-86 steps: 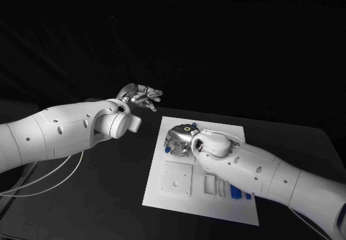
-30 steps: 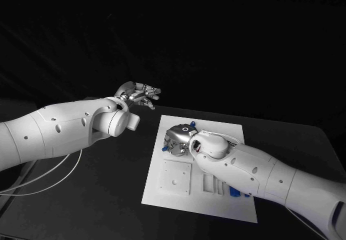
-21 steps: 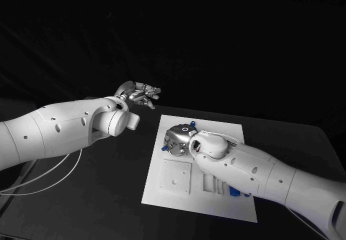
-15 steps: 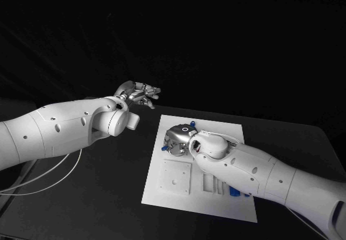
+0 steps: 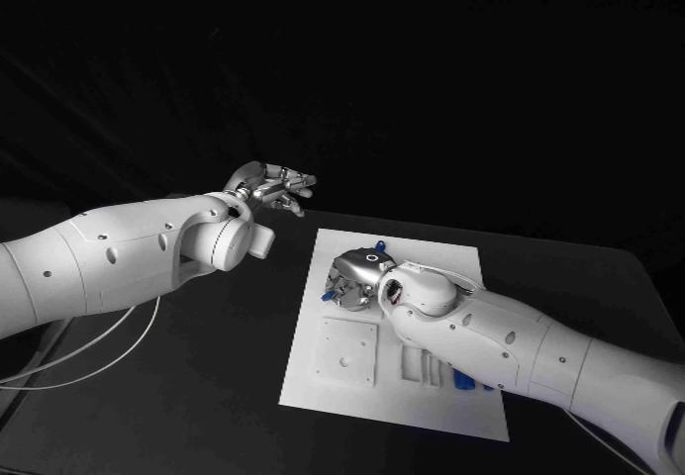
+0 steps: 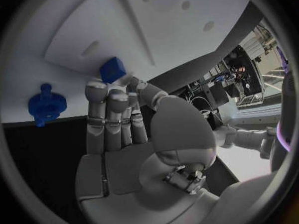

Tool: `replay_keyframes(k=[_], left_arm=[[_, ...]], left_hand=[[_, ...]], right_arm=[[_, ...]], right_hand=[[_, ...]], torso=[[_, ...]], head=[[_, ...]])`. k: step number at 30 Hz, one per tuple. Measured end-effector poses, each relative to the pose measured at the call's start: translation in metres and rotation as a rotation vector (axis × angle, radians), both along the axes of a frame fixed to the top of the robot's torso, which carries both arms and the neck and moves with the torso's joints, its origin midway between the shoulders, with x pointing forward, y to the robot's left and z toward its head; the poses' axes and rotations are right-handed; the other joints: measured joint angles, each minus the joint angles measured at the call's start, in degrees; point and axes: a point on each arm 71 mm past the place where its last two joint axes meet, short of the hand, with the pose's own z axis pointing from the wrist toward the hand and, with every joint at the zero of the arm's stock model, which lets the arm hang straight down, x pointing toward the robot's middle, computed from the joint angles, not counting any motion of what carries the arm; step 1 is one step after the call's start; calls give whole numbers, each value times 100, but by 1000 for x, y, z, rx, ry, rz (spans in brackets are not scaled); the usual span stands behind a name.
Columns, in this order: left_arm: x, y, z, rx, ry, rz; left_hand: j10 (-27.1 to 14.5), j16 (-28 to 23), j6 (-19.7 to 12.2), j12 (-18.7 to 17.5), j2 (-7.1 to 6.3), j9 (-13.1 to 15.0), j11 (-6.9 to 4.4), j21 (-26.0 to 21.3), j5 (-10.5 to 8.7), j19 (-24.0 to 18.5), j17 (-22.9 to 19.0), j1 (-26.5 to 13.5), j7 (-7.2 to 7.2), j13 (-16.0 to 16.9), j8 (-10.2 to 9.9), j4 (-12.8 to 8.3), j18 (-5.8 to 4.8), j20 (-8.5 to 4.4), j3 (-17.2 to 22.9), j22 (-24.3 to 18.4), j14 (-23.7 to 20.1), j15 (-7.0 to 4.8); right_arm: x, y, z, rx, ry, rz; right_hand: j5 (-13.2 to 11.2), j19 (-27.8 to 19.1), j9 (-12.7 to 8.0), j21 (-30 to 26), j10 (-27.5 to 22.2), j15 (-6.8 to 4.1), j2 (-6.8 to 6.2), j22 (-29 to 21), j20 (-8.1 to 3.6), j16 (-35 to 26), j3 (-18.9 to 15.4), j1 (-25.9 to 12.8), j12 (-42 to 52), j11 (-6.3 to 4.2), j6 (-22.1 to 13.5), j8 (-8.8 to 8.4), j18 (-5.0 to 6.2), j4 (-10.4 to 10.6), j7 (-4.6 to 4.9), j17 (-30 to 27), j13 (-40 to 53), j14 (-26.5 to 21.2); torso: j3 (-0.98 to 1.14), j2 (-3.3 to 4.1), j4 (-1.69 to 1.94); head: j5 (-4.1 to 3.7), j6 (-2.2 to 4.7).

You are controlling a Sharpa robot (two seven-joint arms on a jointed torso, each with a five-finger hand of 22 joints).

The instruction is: Assemble the parts on the task board

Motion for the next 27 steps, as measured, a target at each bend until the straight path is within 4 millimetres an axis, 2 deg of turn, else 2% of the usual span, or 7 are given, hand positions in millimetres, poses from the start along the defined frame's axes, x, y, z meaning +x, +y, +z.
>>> replay_keyframes(k=[4, 9, 13, 18, 21, 26, 27], left_arm=[[0, 2, 0, 2, 0, 3], [0, 4, 0, 5, 0, 1], [0, 6, 0, 14, -3, -7], [-1, 9, 0, 36, -10, -33], [-3, 11, 0, 65, -16, -65], [-9, 12, -1, 157, -36, -170], [-11, 10, -1, 189, -41, -208]], left_hand=[[0, 0, 17, 0, -54, 0, 0, 0, 0, 0, 6, 54, 17, 0, 0, -36, 0, 0, 36, 0, 0, 0], [1, 0, 155, -63, -42, -14, -1, 0, -22, 0, 21, 149, -10, 0, -24, -152, 0, 0, 81, 39, 0, 0], [-9, 0, 409, -174, -23, -14, 9, 57, -52, 0, 46, 221, -37, -6, -223, -205, 0, 0, 111, 129, 0, 0], [164, 93, 790, -327, -65, -18, -42, 110, -73, 0, 116, 263, -87, -6, -640, -238, -1, 0, 110, 285, 32, -32], [292, 165, 995, -357, -95, -2, -82, 175, -73, 2, 158, 341, -128, -6, -741, -317, 0, -2, 111, 355, 77, -77], [688, 370, 1364, -445, -148, 51, -185, 336, -73, 136, 271, 395, -227, -6, -939, -431, 0, -136, 114, 527, 295, -183], [816, 416, 1472, -563, -148, 83, -211, 393, -91, 154, 312, 395, -242, -6, -1076, -447, -1, -154, 98, 604, 313, -201]], right_arm=[[1, -9, 2, 74, 67, -37], [5, -18, 12, 170, 142, -81], [8, -27, 19, 229, 195, -112], [12, -41, 29, 281, 255, -141], [14, -53, 33, 296, 291, -157], [18, -76, 35, 298, 353, -193], [19, -82, 34, 295, 369, -203]], right_hand=[[44, 0, 0, 42, 10, -1, 39, 0, 0, 6, -43, -39, 21, -9, 21, 0, 0, -43, -7, 8, 33, 1], [45, 0, -2, 42, 10, -1, 68, 0, 0, 6, -107, -69, 21, -9, 65, -1, 0, -107, -11, 34, 42, 1], [47, 0, -2, 42, 10, -4, 70, 0, 0, 6, -134, -67, 21, -9, 66, -1, 0, -133, -11, 46, 48, -2], [67, 0, -4, 42, 10, -21, 98, 0, 0, 6, -153, -38, 21, -9, 66, -1, 0, -153, -11, 46, 48, -20], [67, 0, -5, 42, 10, -21, 116, 0, 0, 6, -172, -55, 21, -9, 66, -3, 0, -135, -11, 46, 47, -20], [114, 0, -5, 42, 10, -21, 129, 0, 0, 6, -189, -68, 21, -9, 66, -17, 0, -151, -11, 62, 59, -20], [147, 0, -5, 42, 10, -21, 129, 0, 1, 6, -189, -68, 21, -9, 65, -18, 0, -152, -11, 62, 59, -20]], torso=[[-1, -3, -3], [3, -7, -11], [5, -8, -14], [9, -12, -14], [9, -14, -15], [9, -20, -26], [9, -23, -31]], head=[[-8, 9], [-14, 30], [-26, 54], [-36, 83], [-43, 121], [-62, 194], [-65, 206]])
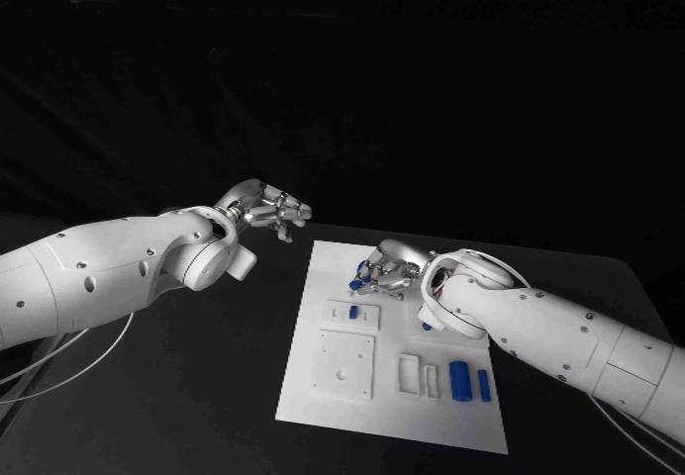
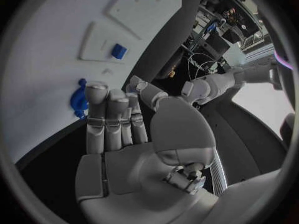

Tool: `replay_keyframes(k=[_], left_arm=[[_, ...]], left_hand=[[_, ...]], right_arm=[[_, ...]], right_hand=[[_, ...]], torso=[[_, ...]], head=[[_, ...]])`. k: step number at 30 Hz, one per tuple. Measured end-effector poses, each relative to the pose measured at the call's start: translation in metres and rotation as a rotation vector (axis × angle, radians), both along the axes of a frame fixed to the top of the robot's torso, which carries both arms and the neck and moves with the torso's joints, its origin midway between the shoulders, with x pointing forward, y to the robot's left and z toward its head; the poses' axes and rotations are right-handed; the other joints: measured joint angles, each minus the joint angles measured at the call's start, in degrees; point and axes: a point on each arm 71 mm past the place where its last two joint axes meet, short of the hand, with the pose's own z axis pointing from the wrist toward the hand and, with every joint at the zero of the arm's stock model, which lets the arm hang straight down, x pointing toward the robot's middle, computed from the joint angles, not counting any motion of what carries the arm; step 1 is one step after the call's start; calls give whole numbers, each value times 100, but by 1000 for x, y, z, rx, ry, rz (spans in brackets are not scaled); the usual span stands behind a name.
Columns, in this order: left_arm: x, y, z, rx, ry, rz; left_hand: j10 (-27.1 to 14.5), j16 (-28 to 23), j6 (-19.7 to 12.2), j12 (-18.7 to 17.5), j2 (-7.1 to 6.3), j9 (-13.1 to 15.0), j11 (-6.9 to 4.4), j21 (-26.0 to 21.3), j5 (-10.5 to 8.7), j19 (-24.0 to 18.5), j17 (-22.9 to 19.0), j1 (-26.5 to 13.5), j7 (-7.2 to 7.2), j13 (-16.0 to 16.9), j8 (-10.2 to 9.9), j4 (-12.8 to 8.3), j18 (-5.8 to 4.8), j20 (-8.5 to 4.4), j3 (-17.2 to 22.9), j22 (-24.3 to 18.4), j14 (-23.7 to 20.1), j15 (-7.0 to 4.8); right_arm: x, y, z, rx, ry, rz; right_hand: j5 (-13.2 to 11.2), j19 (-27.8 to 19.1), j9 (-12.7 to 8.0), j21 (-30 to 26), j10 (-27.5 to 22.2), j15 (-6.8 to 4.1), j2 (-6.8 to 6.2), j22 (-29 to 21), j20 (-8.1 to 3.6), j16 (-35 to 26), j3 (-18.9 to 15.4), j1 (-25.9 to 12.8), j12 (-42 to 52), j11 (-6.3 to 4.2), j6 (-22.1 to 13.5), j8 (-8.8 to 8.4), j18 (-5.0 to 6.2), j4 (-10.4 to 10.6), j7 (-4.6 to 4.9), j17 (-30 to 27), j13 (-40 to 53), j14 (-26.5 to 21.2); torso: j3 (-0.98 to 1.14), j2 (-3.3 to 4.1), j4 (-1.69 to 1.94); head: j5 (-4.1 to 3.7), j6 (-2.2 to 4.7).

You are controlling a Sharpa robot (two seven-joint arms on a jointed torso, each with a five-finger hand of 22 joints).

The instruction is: Assemble the parts on the task board

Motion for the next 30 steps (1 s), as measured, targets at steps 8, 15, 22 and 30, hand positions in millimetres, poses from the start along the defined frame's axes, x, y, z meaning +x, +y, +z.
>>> replay_keyframes(k=[8, 15, 22, 30], left_arm=[[-15, -26, -7, 223, -13, -251], [-22, -50, -16, 385, 4, -405], [-26, -75, -23, 444, 33, -485], [-32, -94, -29, 495, 39, -547]], left_hand=[[379, 540, 386, 229, -265, 334, -173, 224, 13, 158, 348, -395, -225, 178, 14, 377, -12, -157, -383, 235, 232, -138], [153, 1575, -59, 1469, -730, 3076, -278, 629, 184, 55, 842, -1304, -311, 1016, 466, 1318, -91, -244, -191, 961, -40, -239], [-182, 1985, -172, 2072, -937, 5035, -240, 606, 184, -23, 600, -1511, -322, 1227, -68, 1655, -90, -204, 70, 1326, -201, -197], [-307, 2029, -226, 2100, -1035, 5060, -219, 539, 136, -64, 507, -1412, -268, 1208, -73, 1550, -90, -163, 52, 1408, -307, -158]], right_arm=[[0, -23, -5, -22, 109, -8], [-5, -32, -4, -39, 181, 15], [-8, -36, -1, -38, 239, 31], [-8, -38, 1, -17, 319, 44]], right_hand=[[22, 0, 1, -55, -1, 0, 0, 0, 0, 0, 0, 0, -15, 1, -1, -1, 0, -1, 0, 5, 0, 0], [-14, 0, 4, -66, -22, 1, 0, 0, 0, 5, 1, 0, -25, 22, -1, -2, 0, -1, 1, 8, -1, 0], [-13, 0, 4, -90, -34, 1, -1, 0, 0, 23, 1, 0, -25, 9, -3, 22, 1, -1, 2, 26, -1, -1], [-13, 0, 3, -90, -42, 1, -1, 0, 0, 23, -15, 0, -25, 1, -10, 23, 0, -17, 7, 32, -2, -1]], torso=[[5, -10, -19], [7, -10, -24], [4, -15, -21], [2, -14, -12]], head=[[-25, 42], [-83, 42], [-133, -9], [-214, -66]])
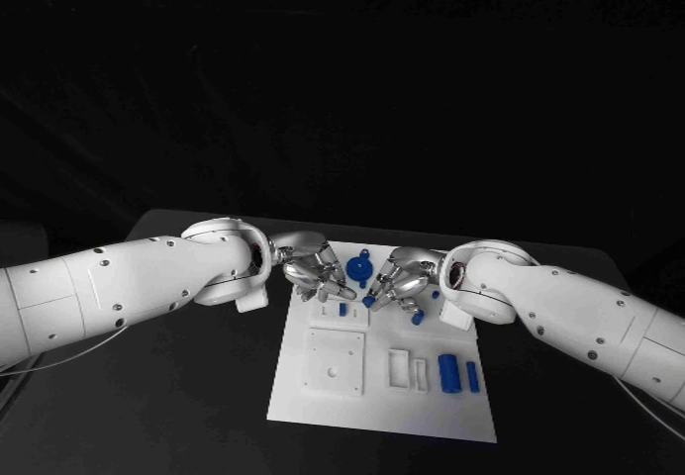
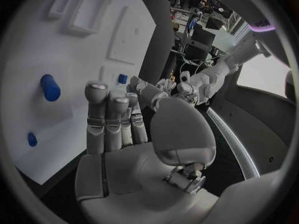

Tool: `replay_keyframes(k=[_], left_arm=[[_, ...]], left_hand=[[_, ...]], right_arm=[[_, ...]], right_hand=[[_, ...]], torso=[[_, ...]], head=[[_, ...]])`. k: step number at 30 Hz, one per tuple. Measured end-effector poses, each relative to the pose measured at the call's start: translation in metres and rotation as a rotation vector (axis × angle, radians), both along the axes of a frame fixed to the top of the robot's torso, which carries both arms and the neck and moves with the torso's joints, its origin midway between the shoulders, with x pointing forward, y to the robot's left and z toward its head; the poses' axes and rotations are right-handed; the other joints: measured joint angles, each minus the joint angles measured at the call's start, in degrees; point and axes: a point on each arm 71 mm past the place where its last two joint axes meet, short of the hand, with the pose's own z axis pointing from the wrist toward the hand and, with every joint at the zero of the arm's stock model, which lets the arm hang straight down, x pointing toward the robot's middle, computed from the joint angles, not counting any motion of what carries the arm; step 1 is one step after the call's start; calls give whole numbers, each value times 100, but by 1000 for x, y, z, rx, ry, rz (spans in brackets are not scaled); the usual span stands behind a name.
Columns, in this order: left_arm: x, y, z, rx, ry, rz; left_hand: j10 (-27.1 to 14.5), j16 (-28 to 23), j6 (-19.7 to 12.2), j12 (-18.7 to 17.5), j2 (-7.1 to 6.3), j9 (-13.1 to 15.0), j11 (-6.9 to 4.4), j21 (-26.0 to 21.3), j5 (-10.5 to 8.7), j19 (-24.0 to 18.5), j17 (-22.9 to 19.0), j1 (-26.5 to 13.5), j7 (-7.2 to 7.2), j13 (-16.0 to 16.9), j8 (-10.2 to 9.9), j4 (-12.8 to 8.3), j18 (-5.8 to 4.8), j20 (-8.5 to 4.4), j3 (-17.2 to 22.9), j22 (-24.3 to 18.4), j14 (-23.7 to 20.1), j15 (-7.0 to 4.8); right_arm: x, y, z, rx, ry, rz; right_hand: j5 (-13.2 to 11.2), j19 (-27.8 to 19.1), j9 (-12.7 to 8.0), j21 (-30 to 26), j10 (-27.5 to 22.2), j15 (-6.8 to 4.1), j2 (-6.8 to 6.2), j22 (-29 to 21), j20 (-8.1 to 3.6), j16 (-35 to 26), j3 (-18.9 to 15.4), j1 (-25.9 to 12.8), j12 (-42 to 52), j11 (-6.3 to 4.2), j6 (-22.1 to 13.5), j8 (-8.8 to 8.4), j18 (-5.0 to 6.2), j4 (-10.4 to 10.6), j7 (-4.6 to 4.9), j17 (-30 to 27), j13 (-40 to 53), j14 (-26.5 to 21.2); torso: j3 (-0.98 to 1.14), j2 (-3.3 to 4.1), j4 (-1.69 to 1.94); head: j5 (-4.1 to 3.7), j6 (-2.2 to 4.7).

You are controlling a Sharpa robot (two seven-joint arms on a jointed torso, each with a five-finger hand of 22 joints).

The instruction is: Assemble the parts on the task board

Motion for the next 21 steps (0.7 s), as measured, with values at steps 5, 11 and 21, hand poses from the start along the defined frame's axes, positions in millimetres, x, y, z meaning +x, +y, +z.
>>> replay_keyframes(k=[5, 11, 21], left_arm=[[-2, -9, -1, 33, -17, -35], [-3, -19, -2, 61, -35, -67], [-6, -32, -6, 121, -67, -115]], left_hand=[[-59, 66, -35, 51, 46, -96, 19, -46, 0, 0, -92, 45, 24, -27, 0, -94, 0, 0, -53, 23, -58, 20], [-93, 107, -166, 51, 91, -482, 54, -122, 0, -20, -181, 91, 77, -70, 0, -143, 0, 20, -68, 22, -99, 21], [-131, 133, -397, 51, 320, -1513, 51, -188, 455, -20, -258, 199, 91, -119, 595, -374, 1, 20, -199, 21, -120, 42]], right_arm=[[0, 0, 0, 10, 41, 7], [-1, 3, 0, 16, 71, 20], [-3, 7, 0, 20, 96, 39]], right_hand=[[0, 0, -1, 0, 0, 0, 0, 0, 0, 0, 0, 0, 0, 0, -1, 0, 0, 0, 0, 7, 7, 0], [0, 0, -2, 1, -2, 0, 0, 0, 0, 0, 0, 1, 0, 2, -1, 0, 0, 0, 1, 10, 8, 0], [0, 0, -3, 1, -21, 0, 23, 0, 0, 0, 0, 23, 0, 20, -12, -3, 0, 0, -7, 17, 15, 0]], torso=[[-2, 4, 1], [-4, 5, 4], [-5, 5, 8]], head=[[-41, -18], [-60, -29], [-65, -43]])
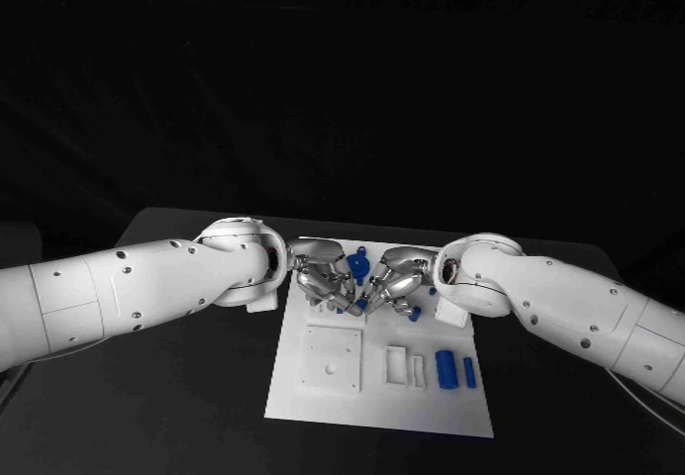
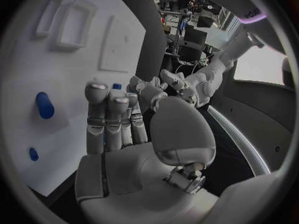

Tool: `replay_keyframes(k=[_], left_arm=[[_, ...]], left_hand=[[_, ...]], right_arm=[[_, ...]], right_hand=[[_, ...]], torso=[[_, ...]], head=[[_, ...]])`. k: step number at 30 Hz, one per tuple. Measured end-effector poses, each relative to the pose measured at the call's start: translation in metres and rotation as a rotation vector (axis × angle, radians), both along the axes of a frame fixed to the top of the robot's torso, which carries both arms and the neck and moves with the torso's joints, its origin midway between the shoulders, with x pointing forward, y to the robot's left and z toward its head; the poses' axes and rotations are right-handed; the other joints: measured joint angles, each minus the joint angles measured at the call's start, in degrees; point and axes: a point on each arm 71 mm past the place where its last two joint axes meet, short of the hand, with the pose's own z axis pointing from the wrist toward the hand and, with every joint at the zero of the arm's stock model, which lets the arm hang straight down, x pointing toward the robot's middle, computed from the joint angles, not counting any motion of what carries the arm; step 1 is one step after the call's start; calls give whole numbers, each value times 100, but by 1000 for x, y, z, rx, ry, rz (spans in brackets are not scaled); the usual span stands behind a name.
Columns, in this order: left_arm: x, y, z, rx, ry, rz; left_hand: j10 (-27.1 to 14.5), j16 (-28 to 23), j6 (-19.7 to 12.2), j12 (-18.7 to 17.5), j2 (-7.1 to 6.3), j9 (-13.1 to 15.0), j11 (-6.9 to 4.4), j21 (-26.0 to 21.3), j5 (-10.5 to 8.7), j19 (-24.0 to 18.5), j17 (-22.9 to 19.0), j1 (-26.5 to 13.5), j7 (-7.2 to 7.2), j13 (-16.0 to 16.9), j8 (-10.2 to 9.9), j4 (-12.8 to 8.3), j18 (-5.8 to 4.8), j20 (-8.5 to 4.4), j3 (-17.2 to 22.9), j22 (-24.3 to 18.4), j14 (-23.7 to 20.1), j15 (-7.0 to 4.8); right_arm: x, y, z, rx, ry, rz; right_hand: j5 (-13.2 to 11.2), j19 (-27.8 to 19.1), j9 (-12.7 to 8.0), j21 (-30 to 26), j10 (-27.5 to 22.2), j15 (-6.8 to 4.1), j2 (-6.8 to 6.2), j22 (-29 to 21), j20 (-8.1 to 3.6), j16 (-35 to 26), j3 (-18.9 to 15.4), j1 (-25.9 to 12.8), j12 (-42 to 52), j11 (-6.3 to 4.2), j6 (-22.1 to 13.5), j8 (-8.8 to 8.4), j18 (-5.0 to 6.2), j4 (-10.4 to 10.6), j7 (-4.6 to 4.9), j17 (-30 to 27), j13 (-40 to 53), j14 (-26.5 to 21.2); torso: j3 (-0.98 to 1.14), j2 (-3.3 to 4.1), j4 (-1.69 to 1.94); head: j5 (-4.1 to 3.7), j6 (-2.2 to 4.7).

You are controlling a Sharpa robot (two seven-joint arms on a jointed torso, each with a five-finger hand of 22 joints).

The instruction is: Assemble the parts on the task board

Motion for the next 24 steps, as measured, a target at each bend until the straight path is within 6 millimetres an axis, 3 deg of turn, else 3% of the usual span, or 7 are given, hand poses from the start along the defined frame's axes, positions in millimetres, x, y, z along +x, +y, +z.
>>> replay_keyframes(k=[7, 24], left_arm=[[0, -4, -1, 36, -23, -14], [1, -5, -3, 62, -32, -24]], left_hand=[[-21, 0, -77, 24, 53, -128, 21, 0, 79, 0, -21, 53, -9, -6, 118, -47, 0, 0, -43, 0, 0, 0], [-61, 21, -153, 24, 278, -391, 20, -28, 78, 0, -37, 154, 31, -26, 121, -82, 0, 0, -78, -2, -40, 1]], right_arm=[[-1, 2, 0, 0, 7, 8], [-2, 5, 0, -8, 13, 28]], right_hand=[[0, 0, 3, 0, 0, 0, 0, 0, 0, 0, 0, 0, 0, 0, 0, -2, 0, 0, 0, 0, 0, 0], [0, 0, 4, -23, 0, -1, -1, 0, 0, 0, -16, 0, 0, 0, -8, -4, 0, -16, 7, 5, -2, -41]], torso=[[1, 0, -1], [5, 1, -2]], head=[[3, -9], [-21, -7]])
